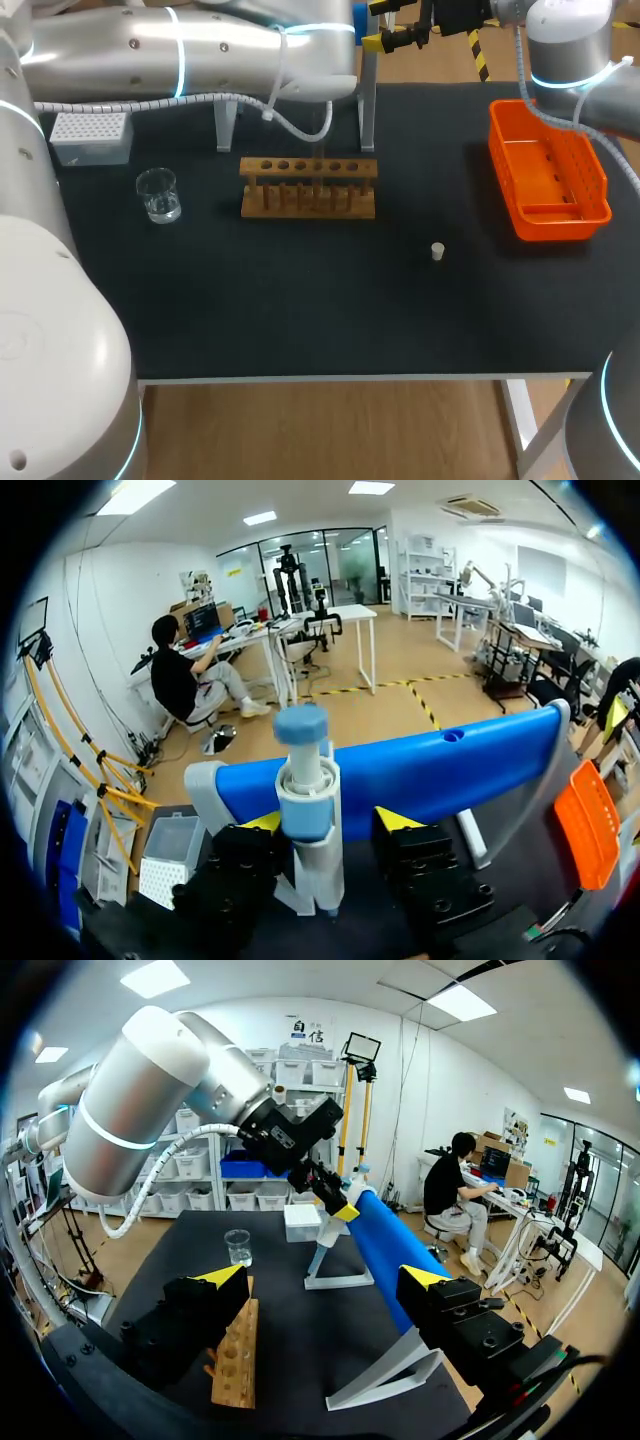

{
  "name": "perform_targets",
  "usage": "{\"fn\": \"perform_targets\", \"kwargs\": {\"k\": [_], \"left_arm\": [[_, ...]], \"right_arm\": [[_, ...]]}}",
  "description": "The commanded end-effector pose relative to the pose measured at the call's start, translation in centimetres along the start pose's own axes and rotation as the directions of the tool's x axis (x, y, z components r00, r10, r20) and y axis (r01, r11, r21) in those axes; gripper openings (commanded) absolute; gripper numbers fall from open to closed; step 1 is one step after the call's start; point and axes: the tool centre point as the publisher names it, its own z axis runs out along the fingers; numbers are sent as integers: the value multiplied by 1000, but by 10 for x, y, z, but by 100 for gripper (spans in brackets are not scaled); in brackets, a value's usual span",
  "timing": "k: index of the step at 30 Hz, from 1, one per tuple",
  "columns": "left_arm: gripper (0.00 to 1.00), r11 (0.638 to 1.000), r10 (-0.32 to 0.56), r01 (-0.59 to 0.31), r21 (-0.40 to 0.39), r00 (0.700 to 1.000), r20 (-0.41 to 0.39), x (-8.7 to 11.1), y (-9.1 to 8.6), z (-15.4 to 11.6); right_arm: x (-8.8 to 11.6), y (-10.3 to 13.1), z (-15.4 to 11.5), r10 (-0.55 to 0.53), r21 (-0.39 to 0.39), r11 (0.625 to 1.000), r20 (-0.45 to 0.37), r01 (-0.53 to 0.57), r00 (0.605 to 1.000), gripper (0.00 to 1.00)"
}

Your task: Invert the test tube, pick up the pipette, mount the tip to pipette, aspirate from beaker and dispense into the tube, eject the tip, return the pipette, and cap with the stopper.

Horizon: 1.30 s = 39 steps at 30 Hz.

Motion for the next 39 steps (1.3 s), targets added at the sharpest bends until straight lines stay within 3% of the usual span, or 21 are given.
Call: {"fn": "perform_targets", "kwargs": {"k": [1,12,16,19,24,31,39], "left_arm": [[100,1000,-13,13,-3,1000,-3,2,0,-12],[100,995,-15,21,97,998,-58,-3,3,-70],[100,976,83,-44,215,980,-179,-9,3,-88],[100,940,212,-113,321,932,-294,-8,4,-98],[100,902,322,-137,410,844,-428,-8,9,-103],[100,859,415,-135,495,750,-515,-7,11,-109],[100,827,502,-160,538,640,-581,-3,19,-112]], "right_arm": [[-1,0,-1,0,2,1000,-4,0,1000,100],[-1,0,-1,0,2,1000,-4,0,1000,100],[-1,0,-1,0,2,1000,-4,0,1000,100],[-1,0,-1,0,2,1000,-4,0,1000,100],[-1,0,-1,0,2,1000,-4,0,1000,100],[-1,0,-1,0,2,1000,-4,0,1000,100],[-1,0,-1,0,2,1000,-4,0,1000,100]]}}
